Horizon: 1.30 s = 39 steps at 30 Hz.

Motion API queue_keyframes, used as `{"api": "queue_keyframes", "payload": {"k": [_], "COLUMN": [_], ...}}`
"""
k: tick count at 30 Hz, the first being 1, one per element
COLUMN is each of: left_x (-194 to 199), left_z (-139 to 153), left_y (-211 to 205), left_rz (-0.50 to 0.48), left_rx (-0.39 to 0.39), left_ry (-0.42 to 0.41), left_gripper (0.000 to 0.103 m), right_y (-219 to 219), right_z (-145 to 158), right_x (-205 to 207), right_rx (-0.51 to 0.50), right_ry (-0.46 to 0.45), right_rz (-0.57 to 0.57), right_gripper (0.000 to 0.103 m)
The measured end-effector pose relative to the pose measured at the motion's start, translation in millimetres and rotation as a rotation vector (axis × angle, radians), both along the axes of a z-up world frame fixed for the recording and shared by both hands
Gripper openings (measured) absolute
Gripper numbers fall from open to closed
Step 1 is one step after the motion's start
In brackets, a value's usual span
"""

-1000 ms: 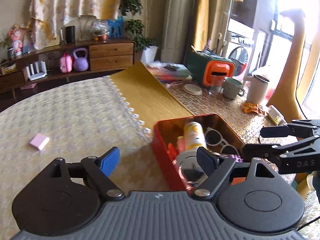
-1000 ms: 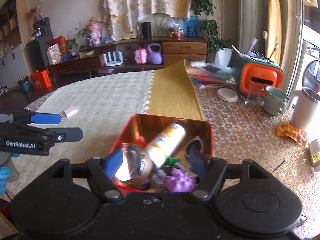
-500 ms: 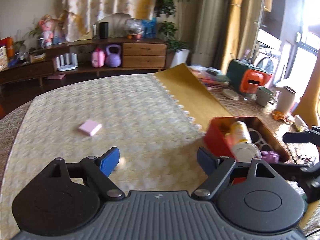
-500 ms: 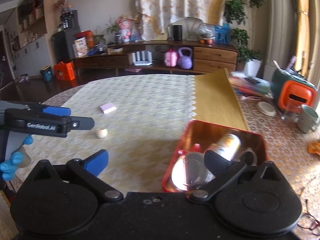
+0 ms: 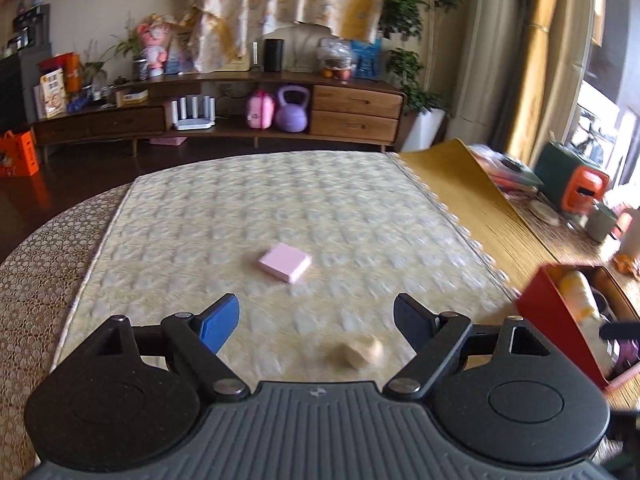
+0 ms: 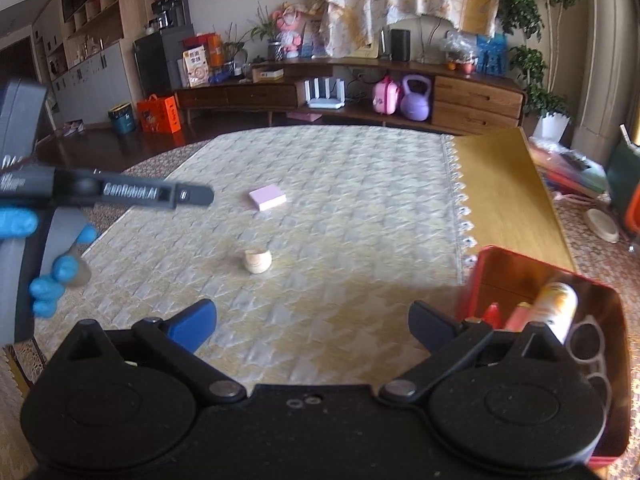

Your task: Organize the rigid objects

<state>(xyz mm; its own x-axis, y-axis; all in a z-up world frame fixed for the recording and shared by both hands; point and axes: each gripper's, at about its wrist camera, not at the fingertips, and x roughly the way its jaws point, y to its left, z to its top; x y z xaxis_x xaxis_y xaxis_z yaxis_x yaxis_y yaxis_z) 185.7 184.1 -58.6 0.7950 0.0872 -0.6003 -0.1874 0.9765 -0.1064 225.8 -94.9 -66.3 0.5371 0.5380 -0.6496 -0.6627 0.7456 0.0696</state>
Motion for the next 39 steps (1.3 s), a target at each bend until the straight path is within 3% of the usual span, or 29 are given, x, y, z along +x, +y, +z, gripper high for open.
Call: {"api": "queue_keyframes", "payload": {"k": [7,14,24,39], "left_x": [33,70,106,131], "left_z": [-16,-43,-78,-98], "left_y": [25,30,44,46], "left_rz": [0.027,-0.06,-0.045,-0.058], "left_rx": [0.02,0.064,0.044,0.075], "left_ry": [0.011,0.033,0.065,0.064], "left_gripper": [0.085,0.085,0.085,0.084], "right_y": [31,59,94,124], "right_z": [-15,-26,-44,-67], "right_x": [12,24,42,59], "right_rx": [-0.038,-0.059,-0.089,-0.098], "right_ry": [0.015,0.028,0.027,0.072], "right_rz": [0.045,0.095,0.17,0.176], "right_gripper": [0.102,0.102,0.099,0.072]}}
